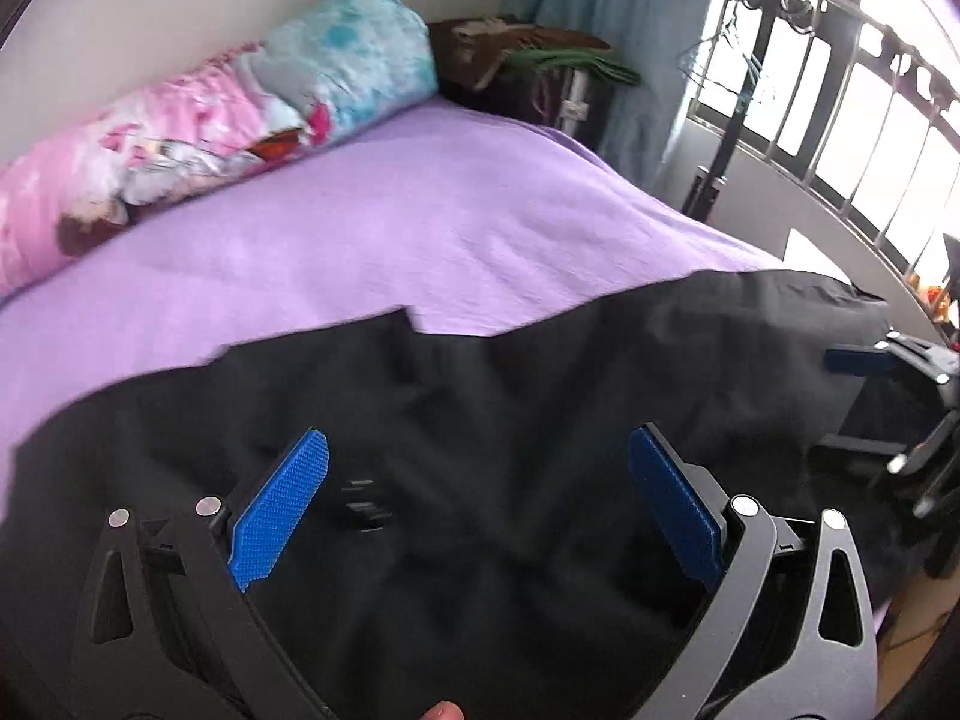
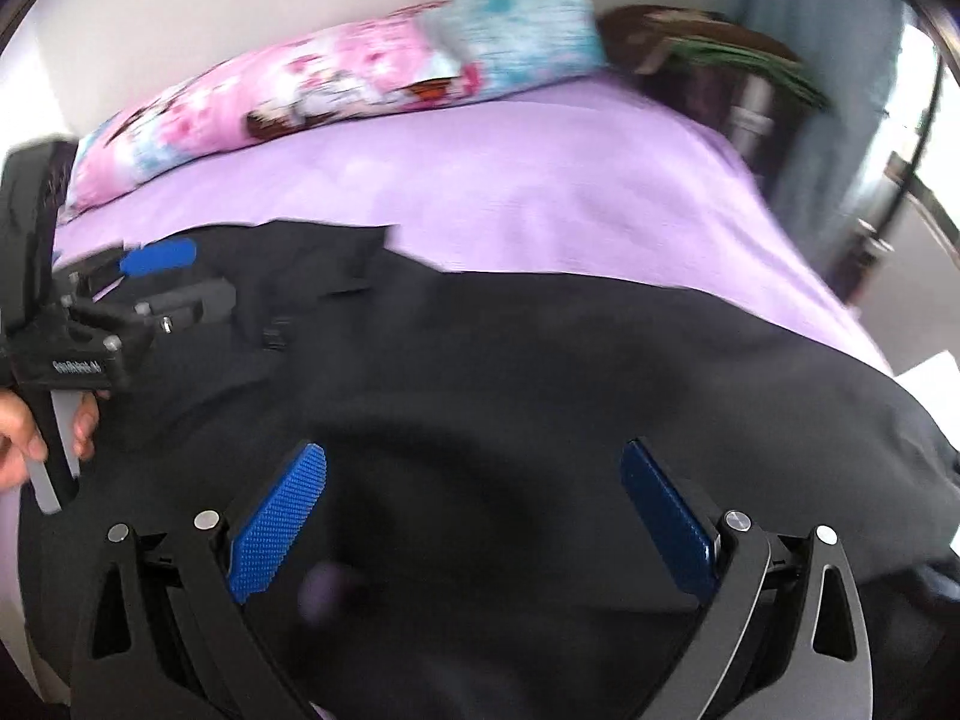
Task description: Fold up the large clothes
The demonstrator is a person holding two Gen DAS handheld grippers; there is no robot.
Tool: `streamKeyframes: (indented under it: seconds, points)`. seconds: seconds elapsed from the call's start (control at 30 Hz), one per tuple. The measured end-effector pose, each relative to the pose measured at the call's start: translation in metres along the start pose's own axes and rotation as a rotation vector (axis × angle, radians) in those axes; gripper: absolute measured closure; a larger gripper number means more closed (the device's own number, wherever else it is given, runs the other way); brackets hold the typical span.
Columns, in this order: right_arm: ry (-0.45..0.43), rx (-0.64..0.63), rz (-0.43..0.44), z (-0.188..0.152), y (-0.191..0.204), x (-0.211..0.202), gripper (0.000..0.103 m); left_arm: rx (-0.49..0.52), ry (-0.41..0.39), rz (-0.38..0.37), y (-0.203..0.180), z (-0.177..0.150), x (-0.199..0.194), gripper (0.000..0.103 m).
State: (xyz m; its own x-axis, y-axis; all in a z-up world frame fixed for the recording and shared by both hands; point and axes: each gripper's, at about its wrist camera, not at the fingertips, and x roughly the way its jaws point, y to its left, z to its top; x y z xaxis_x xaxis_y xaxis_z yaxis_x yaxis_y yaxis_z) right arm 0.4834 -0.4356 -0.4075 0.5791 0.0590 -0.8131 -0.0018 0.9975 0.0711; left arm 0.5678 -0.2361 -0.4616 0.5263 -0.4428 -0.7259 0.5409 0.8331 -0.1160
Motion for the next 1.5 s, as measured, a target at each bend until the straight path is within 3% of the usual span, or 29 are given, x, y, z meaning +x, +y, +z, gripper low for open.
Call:
streamKeyframes:
  seconds: [0.17, 0.33, 0.5, 0.6, 0.77, 0.87, 1.1, 1.13, 1.2, 1.23, 1.27, 1.3, 1.37, 1.5]
  points:
    - [-0.022, 0.067, -0.071, -0.007, -0.06, -0.018, 0.006, -0.024, 0.062, -0.006, -0.033, -0.02, 0.041, 0.006]
    - [-0.035, 0.11, -0.131, -0.008, -0.111, -0.027, 0.006, -0.053, 0.1, 0.001, -0.03, -0.035, 0.061, 0.006]
    - [-0.058, 0.252, -0.203, -0.015, -0.17, -0.037, 0.006, -0.091, 0.144, 0.006, -0.022, -0.05, 0.081, 0.006]
    - [-0.066, 0.346, -0.27, -0.025, -0.209, -0.045, 0.006, -0.046, 0.178, 0.034, -0.026, -0.059, 0.096, 0.006]
    - [-0.102, 0.485, -0.331, -0.034, -0.262, -0.063, 0.006, -0.082, 0.164, 0.039, -0.023, -0.067, 0.106, 0.005]
    - [-0.135, 0.576, -0.32, -0.037, -0.285, -0.069, 0.006, -0.083, 0.15, 0.043, -0.023, -0.07, 0.106, 0.005]
    - [-0.048, 0.823, -0.147, -0.05, -0.321, -0.02, 0.006, -0.091, 0.136, 0.028, -0.019, -0.075, 0.106, 0.005]
    - [-0.044, 0.81, -0.17, -0.047, -0.32, -0.016, 0.006, -0.09, 0.136, 0.029, -0.019, -0.076, 0.106, 0.005]
    - [-0.067, 0.709, -0.201, -0.034, -0.31, -0.016, 0.009, -0.087, 0.136, 0.032, -0.02, -0.076, 0.106, 0.005]
    - [-0.076, 0.696, -0.202, -0.031, -0.308, -0.017, 0.019, -0.086, 0.137, 0.034, -0.02, -0.075, 0.107, 0.005]
    - [-0.087, 0.691, -0.196, -0.029, -0.306, -0.019, 0.04, -0.084, 0.138, 0.036, -0.02, -0.075, 0.106, 0.006]
    - [-0.097, 0.676, -0.192, -0.026, -0.303, -0.022, 0.049, -0.079, 0.14, 0.039, -0.021, -0.075, 0.107, 0.006]
    - [-0.121, 0.629, -0.179, -0.021, -0.296, -0.028, 0.057, -0.073, 0.145, 0.044, -0.022, -0.076, 0.107, 0.006]
    - [-0.164, 0.587, -0.125, -0.01, -0.286, -0.044, 0.059, -0.07, 0.155, 0.051, -0.024, -0.072, 0.109, 0.006]
